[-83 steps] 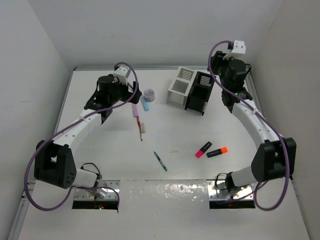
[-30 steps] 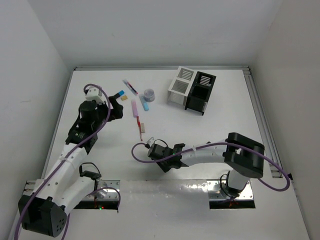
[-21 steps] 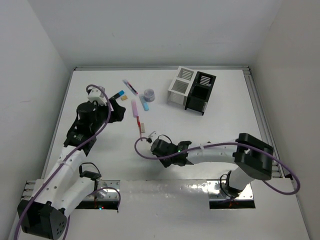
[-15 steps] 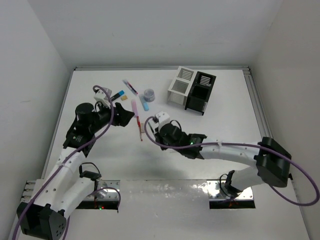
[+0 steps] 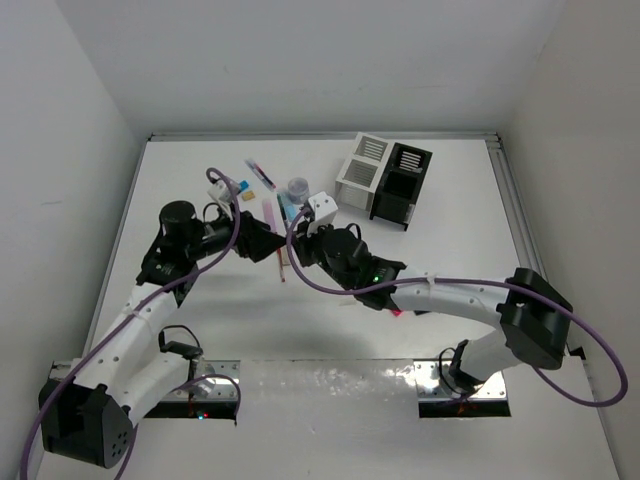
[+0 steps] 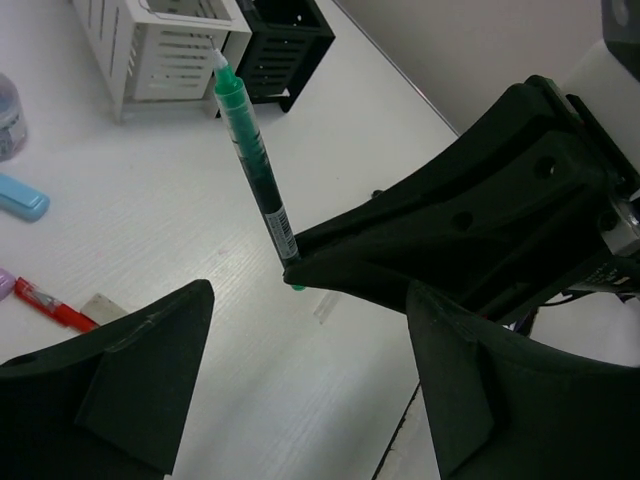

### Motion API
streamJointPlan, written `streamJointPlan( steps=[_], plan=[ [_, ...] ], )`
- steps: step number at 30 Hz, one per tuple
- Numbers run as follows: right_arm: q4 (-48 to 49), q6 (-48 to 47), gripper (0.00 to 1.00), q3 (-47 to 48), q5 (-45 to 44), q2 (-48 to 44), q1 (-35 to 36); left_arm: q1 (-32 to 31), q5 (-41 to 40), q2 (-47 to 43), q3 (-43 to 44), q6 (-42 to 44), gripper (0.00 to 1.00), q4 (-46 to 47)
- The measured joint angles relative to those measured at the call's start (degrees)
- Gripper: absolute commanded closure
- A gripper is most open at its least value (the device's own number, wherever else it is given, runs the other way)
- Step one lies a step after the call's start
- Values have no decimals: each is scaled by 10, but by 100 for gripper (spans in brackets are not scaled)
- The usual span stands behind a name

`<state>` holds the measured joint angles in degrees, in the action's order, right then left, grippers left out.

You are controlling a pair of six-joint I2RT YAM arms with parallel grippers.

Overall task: Sort the stationery into containers
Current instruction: Pick up the pen from the center of the board, then close the pen cap on the pen.

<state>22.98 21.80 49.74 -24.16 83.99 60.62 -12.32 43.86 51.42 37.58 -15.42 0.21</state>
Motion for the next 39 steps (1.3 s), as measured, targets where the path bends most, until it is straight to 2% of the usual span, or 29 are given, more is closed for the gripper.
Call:
streamJointPlan(
  steps=[6, 7, 10, 13, 22, 24, 25, 26, 27, 28, 29, 32, 33, 34, 35, 38, 39],
  plan=[
    [40, -2, 100, 3, 15, 10, 3, 0, -35, 1, 0, -17, 39, 5],
    [41, -1, 100, 3, 19, 11, 3, 1, -43, 1, 0, -23, 44, 8],
    [48, 1, 100, 3, 29, 11, 4, 4, -68, 2, 0, -42, 51, 14],
    [53, 2, 100, 3, 38, 11, 4, 4, -86, 5, 0, -56, 54, 22],
    [56, 3, 100, 3, 52, 12, 6, 3, -111, 11, -3, -75, 54, 39],
    [57, 3, 100, 5, 53, 16, 6, 2, -116, 11, -8, -79, 59, 46],
    [57, 4, 100, 7, 53, 19, 6, 2, -118, 11, -10, -81, 62, 48],
    [57, 4, 100, 10, 54, 23, 6, 1, -119, 11, -13, -84, 73, 50],
    [57, 5, 100, 13, 54, 28, 6, 1, -120, 11, -15, -89, 80, 51],
    [57, 5, 100, 14, 54, 31, 6, 1, -122, 11, -17, -90, 94, 52],
    [57, 5, 100, 16, 55, 36, 6, 0, -123, 11, -17, -94, 100, 52],
    [56, 4, 100, 24, 56, 46, 6, -1, -129, 10, -18, -98, 100, 53],
    [54, 5, 97, 26, 58, 47, 5, -1, -132, 10, -18, -99, 100, 52],
    [51, 6, 76, 29, 63, 49, 3, -1, -135, 10, -18, -98, 100, 52],
    [48, 11, 66, 30, 68, 49, 0, -1, -137, 10, -17, -98, 100, 52],
    [28, 36, 41, 33, 88, 43, -9, -1, -163, 10, -16, -73, 100, 37],
    [12, 45, 37, 32, 91, 35, -11, -1, -174, 10, -14, -57, 100, 28]
  ],
)
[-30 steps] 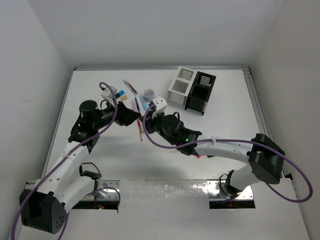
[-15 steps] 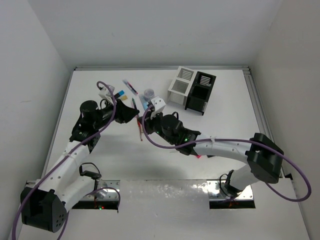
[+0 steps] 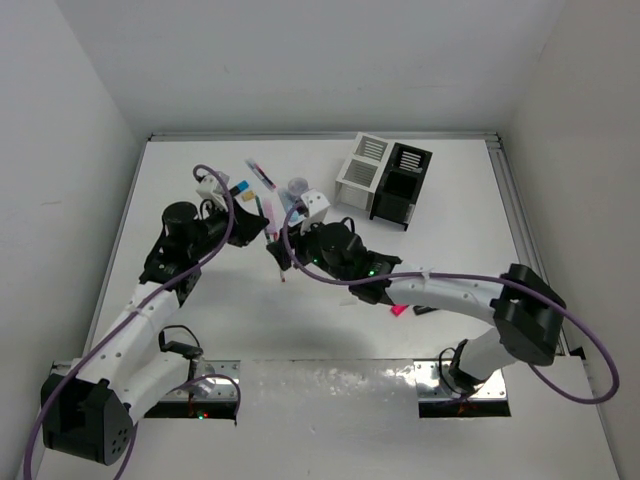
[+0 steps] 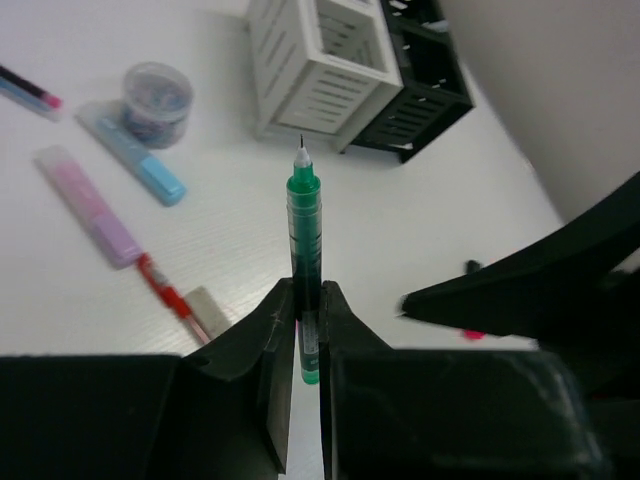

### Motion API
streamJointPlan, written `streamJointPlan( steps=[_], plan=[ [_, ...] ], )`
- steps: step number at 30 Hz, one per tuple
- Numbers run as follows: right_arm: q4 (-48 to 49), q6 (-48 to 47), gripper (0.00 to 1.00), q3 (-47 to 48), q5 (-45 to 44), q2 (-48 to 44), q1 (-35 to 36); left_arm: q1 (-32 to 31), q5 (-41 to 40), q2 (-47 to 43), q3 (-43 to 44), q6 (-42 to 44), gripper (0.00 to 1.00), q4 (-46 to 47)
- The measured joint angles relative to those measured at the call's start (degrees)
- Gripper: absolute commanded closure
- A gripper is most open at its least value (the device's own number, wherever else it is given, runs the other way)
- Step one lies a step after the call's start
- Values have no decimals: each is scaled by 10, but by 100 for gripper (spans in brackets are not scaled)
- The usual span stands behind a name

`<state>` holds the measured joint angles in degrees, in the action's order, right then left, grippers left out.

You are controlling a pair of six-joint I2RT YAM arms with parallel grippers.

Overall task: Sort the stationery into containers
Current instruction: Close the pen cap on the pen.

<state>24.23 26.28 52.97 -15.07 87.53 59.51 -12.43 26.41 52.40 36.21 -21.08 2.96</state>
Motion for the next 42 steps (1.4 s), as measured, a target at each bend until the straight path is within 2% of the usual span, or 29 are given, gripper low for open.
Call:
streamJointPlan(
  steps=[3, 5, 6, 7, 9, 10, 12, 14, 16, 18, 21, 25, 28, 35, 42],
  plan=[
    [-88, 37, 29, -19, 3, -62, -16, 0, -50, 0, 7, 64, 100, -31],
    [-168, 23, 29, -29, 27, -118, -44, 1, -92, 0, 10, 108, 100, -46],
    [-211, 9, 48, -29, 45, -142, -64, 2, -111, 0, 10, 130, 100, -54],
    [-255, -3, 60, -22, 59, -155, -84, 5, -128, 0, 10, 149, 100, -61],
    [-363, 13, 76, 14, 70, -154, -127, 8, -149, 0, 10, 174, 100, -72],
    [-397, 35, 70, 29, 75, -145, -145, 8, -154, 0, 10, 182, 100, -76],
    [-441, 123, 46, 30, 67, -134, -178, 8, -160, -1, 10, 191, 100, -80],
    [-436, 225, 44, -17, 41, -150, -185, 8, -160, -2, 10, 190, 100, -81],
    [-425, 330, 38, -87, 3, -172, -171, 8, -160, -3, 10, 187, 100, -82],
    [-448, 419, 39, -116, -20, -179, -143, 8, -161, -5, 10, 186, 100, -84],
    [-480, 543, 40, -106, -29, -151, -135, 8, -165, -11, 10, 185, 100, -87],
    [-468, 690, 49, -121, -19, -135, -129, 8, -172, -21, 7, 180, 100, -82],
    [-486, 771, 51, -115, -1, -96, -129, 8, -175, -24, 4, 176, 100, -82],
    [-572, 850, 56, -53, 27, -5, -129, 8, -187, -29, -1, 176, 100, -82],
    [-586, 867, 64, -43, 47, 21, -129, 9, -194, -33, -7, 176, 100, -83]
  ],
)
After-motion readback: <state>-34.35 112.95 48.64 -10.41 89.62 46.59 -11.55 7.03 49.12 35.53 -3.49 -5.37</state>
